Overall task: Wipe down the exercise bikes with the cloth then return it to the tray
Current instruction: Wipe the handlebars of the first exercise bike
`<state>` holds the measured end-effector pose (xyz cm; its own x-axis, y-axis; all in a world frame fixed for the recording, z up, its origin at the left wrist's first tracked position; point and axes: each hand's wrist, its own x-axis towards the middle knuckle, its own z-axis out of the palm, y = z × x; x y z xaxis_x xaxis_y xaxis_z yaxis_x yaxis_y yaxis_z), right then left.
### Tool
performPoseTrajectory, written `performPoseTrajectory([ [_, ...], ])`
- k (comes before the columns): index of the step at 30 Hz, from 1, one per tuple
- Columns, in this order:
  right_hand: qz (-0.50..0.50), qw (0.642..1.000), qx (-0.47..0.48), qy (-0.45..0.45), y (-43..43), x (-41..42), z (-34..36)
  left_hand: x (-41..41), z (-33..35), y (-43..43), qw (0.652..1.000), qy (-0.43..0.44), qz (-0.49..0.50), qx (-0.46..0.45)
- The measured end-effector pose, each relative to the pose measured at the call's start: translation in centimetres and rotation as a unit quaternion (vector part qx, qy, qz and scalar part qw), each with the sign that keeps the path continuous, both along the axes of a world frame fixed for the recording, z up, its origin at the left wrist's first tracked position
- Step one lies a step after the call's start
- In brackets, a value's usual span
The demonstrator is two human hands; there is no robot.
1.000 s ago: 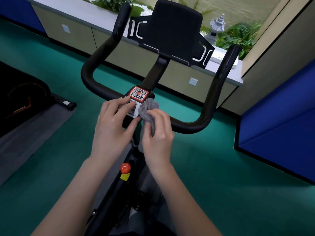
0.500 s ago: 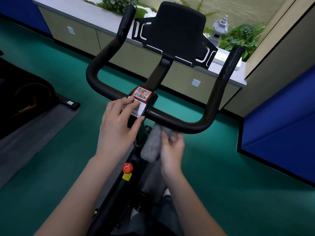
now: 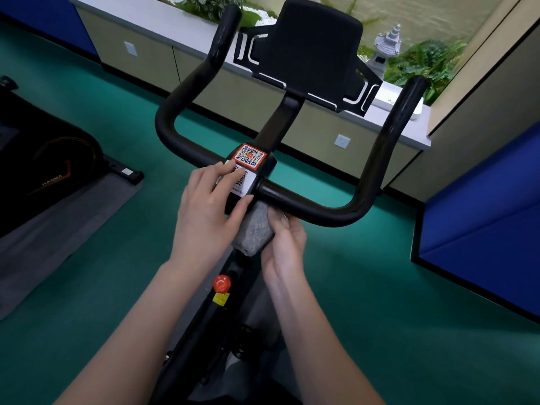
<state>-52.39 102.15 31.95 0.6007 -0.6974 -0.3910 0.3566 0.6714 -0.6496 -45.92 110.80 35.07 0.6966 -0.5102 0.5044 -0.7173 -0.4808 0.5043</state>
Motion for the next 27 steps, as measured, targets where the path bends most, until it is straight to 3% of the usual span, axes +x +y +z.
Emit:
performPoseTrajectory([
  [17, -0.097, 0.989, -0.047, 0.098, -5.5, -8.3, 0.5, -0.1, 0.5, 0.1, 1.000, -0.002, 0.001, 0.014],
  [21, -0.136, 0.971, -0.131, 0.146, -5.5, -9.1, 0.6, -0.5, 1.3, -0.6, 0.999, -0.028, -0.011, 0.010],
  [27, -0.237, 0.915, -0.232, 0.229, -4.7, -10.5, 1.6, -2.3, 1.9, -3.6, 0.990, 0.000, -0.128, 0.061],
])
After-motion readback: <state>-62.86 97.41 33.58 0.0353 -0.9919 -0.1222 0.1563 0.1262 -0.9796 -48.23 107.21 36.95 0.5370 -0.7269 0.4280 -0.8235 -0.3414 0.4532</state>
